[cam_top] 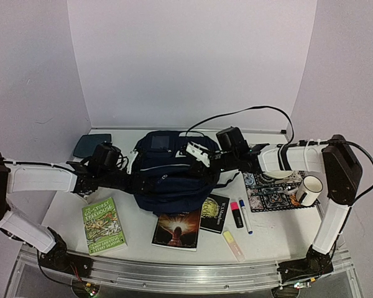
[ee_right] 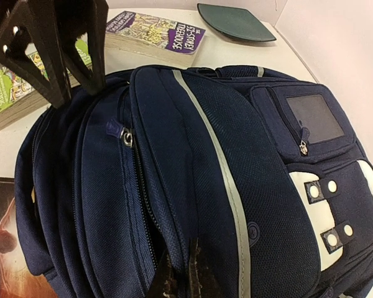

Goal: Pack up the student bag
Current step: Pick up the second largest pocket of the student bag, then unzip the second largest pocket of the student bag, then hold the second largest pocket of the student bag.

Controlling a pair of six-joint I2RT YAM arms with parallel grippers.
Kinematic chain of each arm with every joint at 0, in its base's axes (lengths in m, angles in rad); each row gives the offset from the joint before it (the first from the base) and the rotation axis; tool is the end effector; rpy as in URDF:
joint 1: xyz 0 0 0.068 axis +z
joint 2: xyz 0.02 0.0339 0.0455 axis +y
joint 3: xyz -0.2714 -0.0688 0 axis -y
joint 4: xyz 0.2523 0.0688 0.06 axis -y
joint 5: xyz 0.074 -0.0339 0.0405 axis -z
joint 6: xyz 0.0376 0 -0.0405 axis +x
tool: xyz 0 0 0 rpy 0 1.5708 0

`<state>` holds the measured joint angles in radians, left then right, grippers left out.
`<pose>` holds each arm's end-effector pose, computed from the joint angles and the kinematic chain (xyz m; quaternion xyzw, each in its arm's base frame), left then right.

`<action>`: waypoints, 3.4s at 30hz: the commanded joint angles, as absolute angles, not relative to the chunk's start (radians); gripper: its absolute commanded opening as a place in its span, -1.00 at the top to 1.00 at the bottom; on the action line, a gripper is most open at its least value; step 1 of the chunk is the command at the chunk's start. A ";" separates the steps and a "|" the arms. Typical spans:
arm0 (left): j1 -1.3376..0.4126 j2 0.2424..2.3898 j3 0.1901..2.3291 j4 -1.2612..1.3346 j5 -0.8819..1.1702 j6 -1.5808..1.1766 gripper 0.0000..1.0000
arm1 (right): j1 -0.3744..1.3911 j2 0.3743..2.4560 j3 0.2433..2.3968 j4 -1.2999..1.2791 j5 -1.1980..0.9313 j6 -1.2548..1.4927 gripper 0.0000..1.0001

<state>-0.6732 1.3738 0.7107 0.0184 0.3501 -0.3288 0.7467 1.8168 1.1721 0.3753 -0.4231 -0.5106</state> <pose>0.2187 -0.1909 0.2059 0.2276 0.8547 -0.3479 0.3110 0.3038 0.3022 0.2442 -0.5603 0.5544 0.2357 0.5684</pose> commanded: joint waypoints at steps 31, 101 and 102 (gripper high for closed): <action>-0.726 1.622 0.863 0.274 0.413 -0.383 0.48 | 0.801 1.866 1.259 0.475 -0.578 -0.428 1.00; -0.483 1.470 0.904 -0.226 0.148 -0.239 1.00 | 0.896 1.960 1.395 0.430 -0.362 -0.415 1.00; -0.464 1.485 0.902 -0.230 0.132 -0.250 1.00 | 0.896 1.950 1.389 0.423 -0.376 -0.425 1.00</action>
